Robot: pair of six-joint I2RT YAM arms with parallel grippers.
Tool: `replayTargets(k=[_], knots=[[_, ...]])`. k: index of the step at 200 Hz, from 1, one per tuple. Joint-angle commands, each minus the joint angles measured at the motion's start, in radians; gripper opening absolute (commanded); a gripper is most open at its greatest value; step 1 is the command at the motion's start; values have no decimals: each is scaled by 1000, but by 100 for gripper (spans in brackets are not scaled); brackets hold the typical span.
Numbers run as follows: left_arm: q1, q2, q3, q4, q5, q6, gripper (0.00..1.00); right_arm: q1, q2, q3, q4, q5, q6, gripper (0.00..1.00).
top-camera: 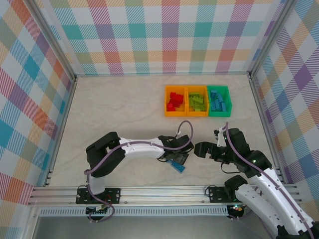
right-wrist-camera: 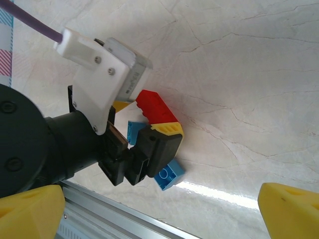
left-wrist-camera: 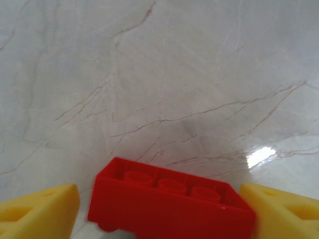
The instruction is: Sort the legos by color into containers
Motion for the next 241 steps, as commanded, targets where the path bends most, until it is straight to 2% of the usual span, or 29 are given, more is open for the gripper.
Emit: replayTargets(k=[1, 46, 69, 90, 122, 164, 196, 212, 241], knots=[[-17, 20, 27, 11, 13, 34, 75, 0, 10, -5, 11, -19, 11, 100], [-16, 19, 20, 22, 8, 25, 61, 0, 4, -6, 9, -17, 14, 100], [-10, -13, 16, -1, -95, -16, 52, 0, -5, -1, 12, -23, 17, 100], [31, -46, 34, -42, -174, -54, 52, 0, -23, 0, 50, -72, 9, 100], [121, -120, 58, 34, -151, -30, 52, 0, -9, 0, 90, -168, 1, 100], [250, -34, 281, 45, -159, 30, 49, 0, -37, -4, 146, -198, 40, 100], [325, 132, 499, 99, -210, 135, 48, 0, -48, -1, 139, -190, 54, 100], [352, 229, 635, 69, -236, 185, 48, 1, -59, -1, 131, -189, 60, 100], [405, 349, 814, 31, -187, 181, 50, 0, -90, 9, 84, -168, 54, 100]])
